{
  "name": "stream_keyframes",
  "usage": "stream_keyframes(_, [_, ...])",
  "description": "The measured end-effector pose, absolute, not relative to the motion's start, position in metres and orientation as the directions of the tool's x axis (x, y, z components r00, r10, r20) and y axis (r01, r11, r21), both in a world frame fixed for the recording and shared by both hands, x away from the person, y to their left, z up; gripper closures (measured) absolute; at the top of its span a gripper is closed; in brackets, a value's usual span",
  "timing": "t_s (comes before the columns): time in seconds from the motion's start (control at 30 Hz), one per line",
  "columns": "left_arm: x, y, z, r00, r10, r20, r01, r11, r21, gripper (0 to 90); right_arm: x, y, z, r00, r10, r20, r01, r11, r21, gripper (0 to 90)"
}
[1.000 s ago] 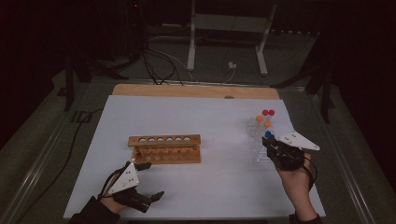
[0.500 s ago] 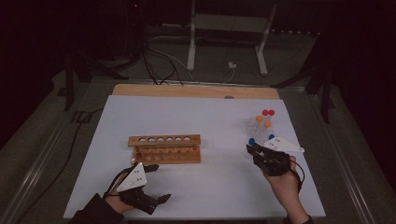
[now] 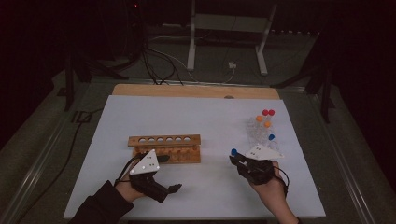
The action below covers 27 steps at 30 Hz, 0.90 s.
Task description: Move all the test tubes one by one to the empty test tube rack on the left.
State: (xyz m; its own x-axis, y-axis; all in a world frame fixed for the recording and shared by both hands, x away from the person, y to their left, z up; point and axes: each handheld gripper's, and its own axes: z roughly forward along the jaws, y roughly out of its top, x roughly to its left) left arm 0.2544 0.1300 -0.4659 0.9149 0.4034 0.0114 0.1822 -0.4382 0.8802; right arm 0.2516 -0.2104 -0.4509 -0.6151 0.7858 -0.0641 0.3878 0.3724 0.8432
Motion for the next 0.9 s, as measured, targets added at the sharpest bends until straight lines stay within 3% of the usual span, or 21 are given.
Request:
stream_keyframes(0.6, [0.274, 0.077, -0.430, 0.945, 0.324, 0.044, 0.108, -0.436, 0.893, 2.0, 0.242, -0.182, -0.461, -0.695, 0.715, -0.075, 0.369, 0.445, 0.816, 76.8])
stream_keyframes(0.9, [0.283, 0.050, -0.424, 0.951, 0.309, 0.022, 0.118, -0.429, 0.896, 10.1, 0.239, -0.180, -0.459, -0.708, 0.703, -0.071, 0.360, 0.445, 0.820, 76.8])
